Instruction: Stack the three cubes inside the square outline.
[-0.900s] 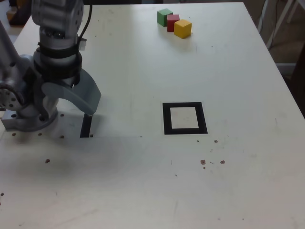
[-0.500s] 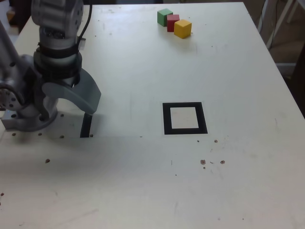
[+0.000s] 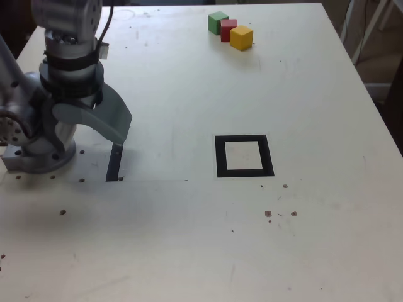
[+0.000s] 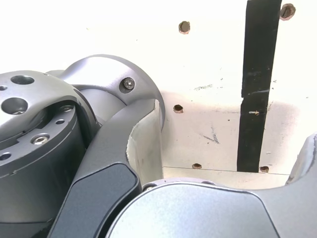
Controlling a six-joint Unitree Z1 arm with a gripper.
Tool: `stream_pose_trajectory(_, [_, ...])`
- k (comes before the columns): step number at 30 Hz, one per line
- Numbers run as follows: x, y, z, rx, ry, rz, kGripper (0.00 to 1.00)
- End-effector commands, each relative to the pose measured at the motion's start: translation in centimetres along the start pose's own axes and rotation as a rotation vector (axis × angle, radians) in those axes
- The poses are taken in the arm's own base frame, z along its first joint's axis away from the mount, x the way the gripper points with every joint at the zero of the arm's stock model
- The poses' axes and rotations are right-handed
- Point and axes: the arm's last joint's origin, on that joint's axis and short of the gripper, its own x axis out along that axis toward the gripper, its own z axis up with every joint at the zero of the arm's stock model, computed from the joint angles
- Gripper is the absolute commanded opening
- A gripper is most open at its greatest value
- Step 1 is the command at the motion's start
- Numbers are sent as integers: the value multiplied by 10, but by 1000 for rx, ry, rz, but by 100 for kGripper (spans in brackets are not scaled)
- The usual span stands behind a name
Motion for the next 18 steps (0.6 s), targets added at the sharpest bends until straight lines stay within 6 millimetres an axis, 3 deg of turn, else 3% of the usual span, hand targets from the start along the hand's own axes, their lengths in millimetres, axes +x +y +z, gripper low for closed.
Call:
stream_pose_trajectory(1, [-4,1,0,-1,-10,4,99])
stream_pose_trajectory(8, [-23,8,6,-49,-63,19,100])
stream_pose_trajectory(18, [-80,31,47,-38,-85,-9,99])
